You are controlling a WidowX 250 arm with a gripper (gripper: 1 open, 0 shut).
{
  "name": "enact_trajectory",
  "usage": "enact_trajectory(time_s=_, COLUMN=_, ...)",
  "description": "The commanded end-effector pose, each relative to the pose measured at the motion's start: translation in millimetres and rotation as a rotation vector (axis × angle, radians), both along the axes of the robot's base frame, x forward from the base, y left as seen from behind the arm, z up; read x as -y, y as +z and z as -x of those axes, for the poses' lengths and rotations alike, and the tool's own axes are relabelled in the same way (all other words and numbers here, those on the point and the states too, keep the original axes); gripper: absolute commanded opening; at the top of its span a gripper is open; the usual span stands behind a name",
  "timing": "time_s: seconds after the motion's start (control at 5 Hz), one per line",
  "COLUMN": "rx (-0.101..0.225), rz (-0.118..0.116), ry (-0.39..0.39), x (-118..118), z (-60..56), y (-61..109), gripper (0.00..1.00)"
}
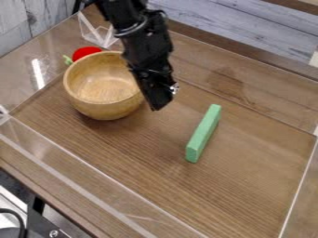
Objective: Remove the green block from the brown bowl and put it on the table
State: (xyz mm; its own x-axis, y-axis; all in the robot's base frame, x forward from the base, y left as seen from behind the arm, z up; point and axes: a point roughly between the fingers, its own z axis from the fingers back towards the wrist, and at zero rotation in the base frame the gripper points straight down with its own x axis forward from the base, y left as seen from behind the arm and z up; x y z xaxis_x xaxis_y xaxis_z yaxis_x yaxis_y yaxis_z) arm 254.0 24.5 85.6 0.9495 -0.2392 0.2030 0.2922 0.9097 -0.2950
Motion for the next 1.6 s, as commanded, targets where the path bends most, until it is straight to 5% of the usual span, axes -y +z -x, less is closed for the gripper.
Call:
enact_trajectory(time_s=0.0, rx=0.0, rz=-0.012, ry=0.07, x=-2.1, z=7.5, y=13.4, gripper=0.0)
enact_trajectory(time_s=0.4, rx=-0.075, rz=-0.01, ry=0.045, x=-7.8, z=5.5, y=0.3, gripper=0.0)
enact_trajectory(time_s=1.0, rx=-0.159, rz=-0.006, ry=0.045, x=-9.0, z=21.0, y=-12.4, gripper=0.0)
enact_trajectory(time_s=1.2, rx=-0.166, rz=-0.004, ry=0.075, x=-7.8, z=14.4, y=-5.9, gripper=1.0)
enact_trajectory(time_s=1.4, rx=-0.173, rz=-0.005, ry=0.106, x=-7.0, z=7.6, y=-0.3, gripper=1.0)
